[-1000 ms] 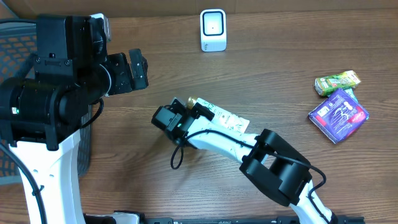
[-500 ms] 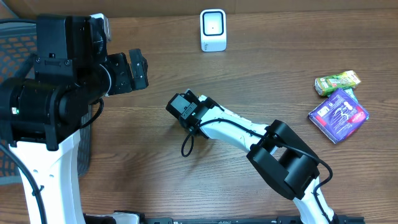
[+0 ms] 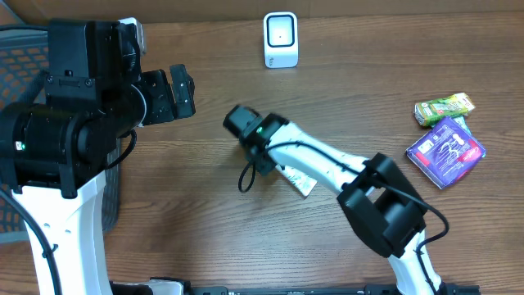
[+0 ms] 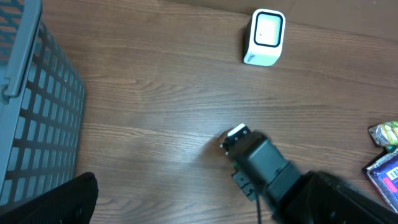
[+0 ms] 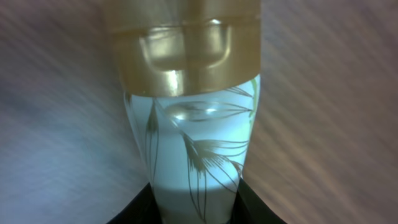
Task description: Scan the item barcode
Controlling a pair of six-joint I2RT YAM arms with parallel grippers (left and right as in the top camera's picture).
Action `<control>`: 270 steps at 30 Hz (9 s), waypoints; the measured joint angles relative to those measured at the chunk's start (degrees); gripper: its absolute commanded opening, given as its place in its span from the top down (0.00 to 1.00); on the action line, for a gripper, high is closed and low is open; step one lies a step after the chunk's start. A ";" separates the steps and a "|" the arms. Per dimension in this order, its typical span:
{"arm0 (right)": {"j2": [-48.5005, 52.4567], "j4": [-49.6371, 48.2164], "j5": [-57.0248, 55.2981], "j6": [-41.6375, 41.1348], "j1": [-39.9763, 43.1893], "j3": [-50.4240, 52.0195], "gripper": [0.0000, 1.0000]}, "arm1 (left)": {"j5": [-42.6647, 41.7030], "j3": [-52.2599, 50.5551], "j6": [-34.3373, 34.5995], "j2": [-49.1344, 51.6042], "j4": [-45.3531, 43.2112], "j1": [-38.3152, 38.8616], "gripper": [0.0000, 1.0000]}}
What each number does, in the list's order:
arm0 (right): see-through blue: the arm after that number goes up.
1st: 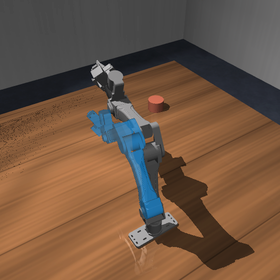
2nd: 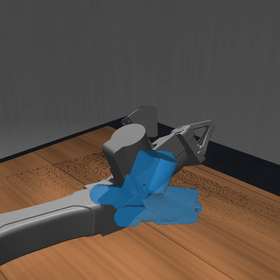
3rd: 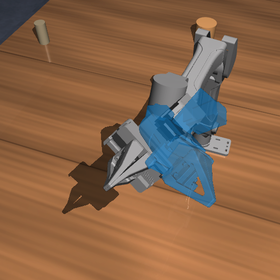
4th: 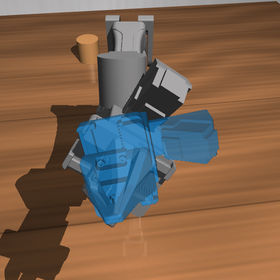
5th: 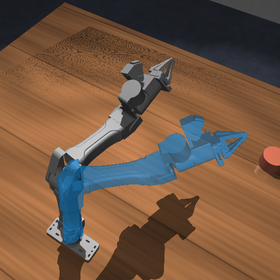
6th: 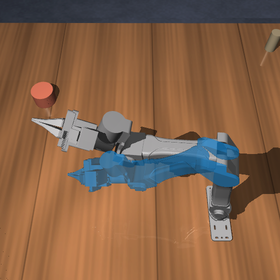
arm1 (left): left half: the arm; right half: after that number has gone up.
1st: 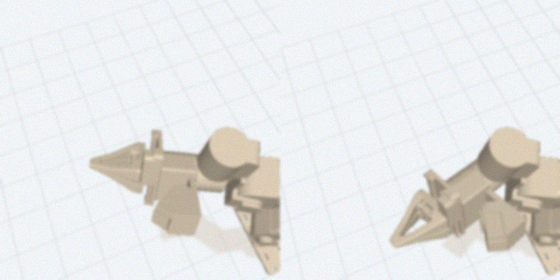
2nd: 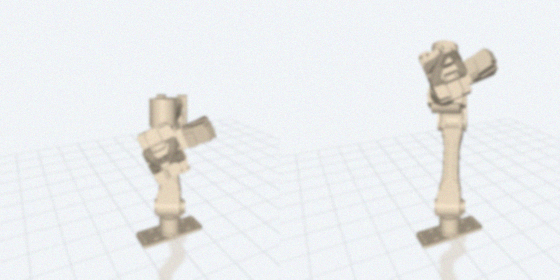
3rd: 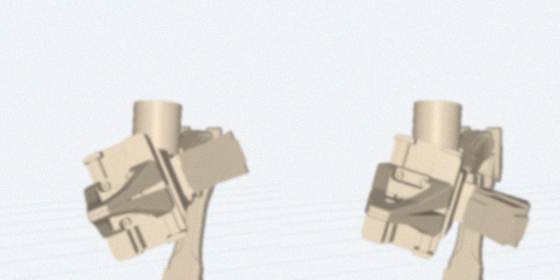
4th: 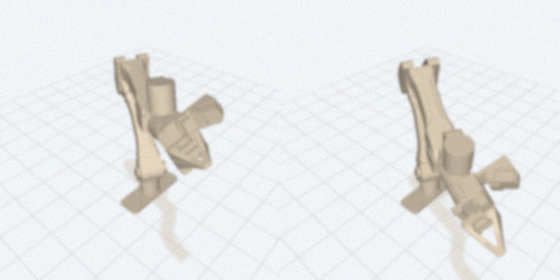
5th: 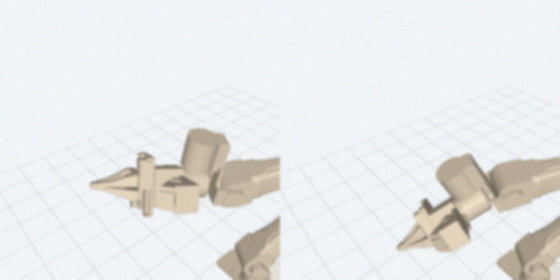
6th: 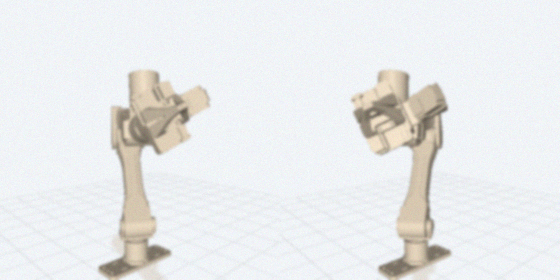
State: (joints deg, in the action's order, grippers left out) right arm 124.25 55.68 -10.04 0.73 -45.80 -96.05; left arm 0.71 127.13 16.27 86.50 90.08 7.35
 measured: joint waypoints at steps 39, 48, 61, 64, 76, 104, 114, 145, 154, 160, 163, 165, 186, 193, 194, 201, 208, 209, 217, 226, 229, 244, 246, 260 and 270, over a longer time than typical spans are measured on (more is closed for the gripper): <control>-10.29 -12.57 6.05 -3.72 -8.61 8.44 0.44 | 0.00 0.00 0.00 0.00 0.00 0.00 0.00; -2.78 -14.01 -9.03 -1.57 -11.76 8.41 0.45 | 0.00 0.00 0.00 0.00 0.00 0.00 0.00; -1.16 -18.10 -13.44 -0.33 -11.61 8.70 0.46 | 0.00 0.00 0.00 0.00 -0.02 0.00 0.00; -1.18 -19.06 -13.84 -0.26 -11.61 10.05 0.49 | 0.00 0.00 0.00 0.00 -0.02 0.00 0.00; -1.18 -18.34 -14.32 -1.27 -11.63 10.58 0.63 | 0.00 0.00 0.00 0.00 -0.02 0.00 0.00; -2.34 -7.15 62.75 4.83 18.45 6.40 0.89 | 0.00 0.00 0.00 0.00 -0.02 0.00 0.00; -6.69 -9.86 89.39 8.02 27.71 6.45 0.89 | 0.00 0.00 0.00 0.00 0.00 0.00 0.00; -33.05 -21.88 96.96 -24.79 42.05 4.44 0.96 | 0.00 0.00 0.00 0.00 -0.02 0.00 0.01; -33.05 -16.04 66.49 -23.56 34.84 4.44 0.97 | 0.00 0.00 0.00 0.00 -0.02 0.00 0.01; -32.87 -15.19 41.35 -20.24 24.30 4.35 0.97 | 0.00 0.00 -0.02 0.00 -0.02 0.00 0.01; -31.08 -13.33 33.46 -18.45 21.77 2.03 0.97 | 0.00 0.00 -0.02 0.00 0.00 0.00 0.00; -28.52 -12.44 28.59 -16.98 21.24 -1.03 0.97 | 0.00 0.00 0.00 0.00 0.00 0.00 0.00; 6.03 -18.29 5.95 -3.50 20.96 -23.93 0.96 | 0.00 0.00 0.00 0.00 0.00 0.00 0.00; 11.26 -23.54 4.37 -2.84 20.81 -23.93 0.96 | 0.00 0.00 0.00 0.00 -0.02 0.00 0.00; 11.74 -23.98 4.00 -2.82 20.76 -23.93 0.96 | 0.00 0.00 0.00 0.00 0.00 0.00 0.00; 13.42 -25.33 1.97 -2.58 20.57 -23.93 0.96 | 0.00 0.00 -0.02 0.00 0.00 0.00 0.00; 13.40 -22.49 -0.70 -2.51 20.48 -24.11 0.97 | 0.00 0.00 0.00 0.00 -0.02 0.00 0.00; 13.40 -20.72 -0.90 -2.49 20.48 -24.26 0.96 | 0.00 0.00 -0.02 0.00 -0.02 0.00 0.00; 4.02 -4.98 0.02 -8.33 20.15 -24.70 0.96 | 0.00 0.00 0.00 0.00 0.00 0.00 0.00; -24.44 13.35 0.57 -19.08 25.14 -29.09 0.97 | 0.00 0.00 0.00 0.00 0.00 0.00 0.00; -28.92 21.44 -0.24 -23.58 30.93 -30.05 0.96 | 0.00 0.00 0.00 0.00 0.00 0.00 0.00; -24.13 19.43 -0.63 -48.17 58.49 -4.24 0.96 | 0.00 0.00 0.00 0.00 -0.02 0.00 0.01; -24.11 11.98 -0.33 -49.27 59.17 0.96 0.96 | 0.00 0.00 0.00 0.00 -0.02 0.00 0.00; -24.11 -14.19 1.31 -53.09 57.86 22.95 0.75 | 0.00 0.00 0.00 0.07 -0.02 0.00 0.01; -24.72 -11.10 1.81 -52.87 58.90 22.36 0.66 | 0.00 0.00 0.00 0.04 0.00 0.00 0.00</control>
State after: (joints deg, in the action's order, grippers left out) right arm 99.53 44.58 -8.23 -52.14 13.10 -73.69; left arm 0.71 127.13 16.27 86.54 90.08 7.35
